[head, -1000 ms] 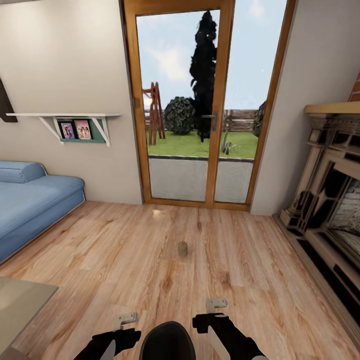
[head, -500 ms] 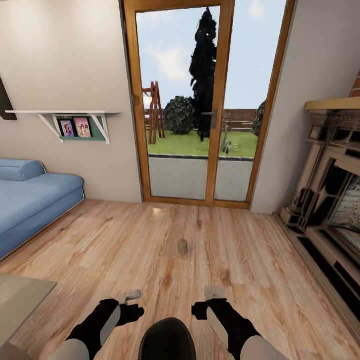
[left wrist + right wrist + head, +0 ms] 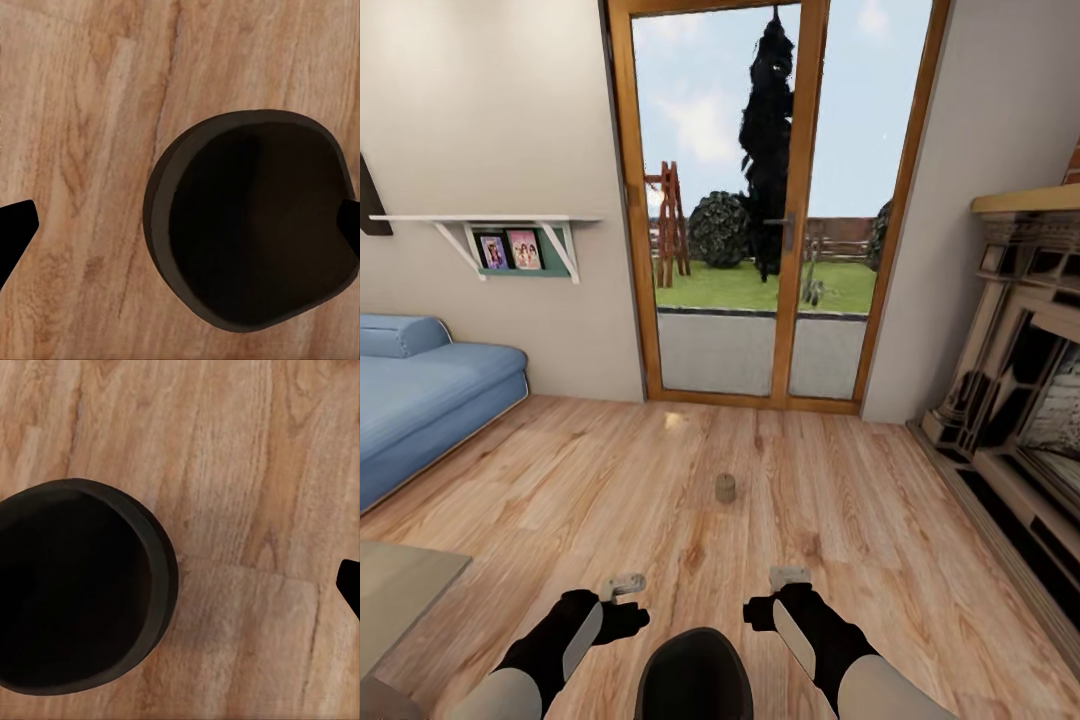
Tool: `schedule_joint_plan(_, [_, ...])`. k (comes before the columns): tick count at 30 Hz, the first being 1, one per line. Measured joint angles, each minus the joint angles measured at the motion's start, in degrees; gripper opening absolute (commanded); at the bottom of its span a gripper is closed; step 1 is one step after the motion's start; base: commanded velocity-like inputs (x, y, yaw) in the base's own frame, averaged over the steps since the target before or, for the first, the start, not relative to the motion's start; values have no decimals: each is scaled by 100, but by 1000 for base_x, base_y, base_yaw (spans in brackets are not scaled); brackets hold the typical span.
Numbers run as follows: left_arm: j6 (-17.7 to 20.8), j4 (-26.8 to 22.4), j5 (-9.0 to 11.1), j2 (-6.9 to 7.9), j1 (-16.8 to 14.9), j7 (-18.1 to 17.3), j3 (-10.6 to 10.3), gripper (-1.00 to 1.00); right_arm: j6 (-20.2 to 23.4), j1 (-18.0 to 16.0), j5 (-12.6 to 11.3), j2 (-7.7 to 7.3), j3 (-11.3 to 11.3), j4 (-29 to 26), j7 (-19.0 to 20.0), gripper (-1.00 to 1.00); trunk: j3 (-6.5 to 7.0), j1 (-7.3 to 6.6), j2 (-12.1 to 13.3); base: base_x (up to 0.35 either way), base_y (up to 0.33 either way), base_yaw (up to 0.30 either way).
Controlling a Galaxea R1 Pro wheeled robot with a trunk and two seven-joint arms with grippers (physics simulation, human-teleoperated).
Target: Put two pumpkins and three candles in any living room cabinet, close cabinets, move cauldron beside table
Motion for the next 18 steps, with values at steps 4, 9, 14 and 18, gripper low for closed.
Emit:
schedule_joint_plan(4, [-215, 190, -15, 6, 0, 0, 4, 100, -49, 0, 5, 0, 0, -1, 9, 100, -72, 88, -160, 0, 0, 0])
schedule_joint_plan(9, [-290, 177, -32, -7, -5, 0, 4, 100, -66, 0, 8, 0, 0, -1, 10, 100, -162, 198, -361, 0, 0, 0])
schedule_joint_plan(14, [-298, 111, -46, -21, -21, 0, -2, 100, -68, 0, 2, 0, 0, 6, 10, 100, -251, 308, -562, 0, 0, 0])
schedule_joint_plan(18, [-304, 102, -90, 7, -26, 0, -4, 100, -74, 0, -1, 0, 0, 7, 10, 100, -323, 395, -722, 0, 0, 0])
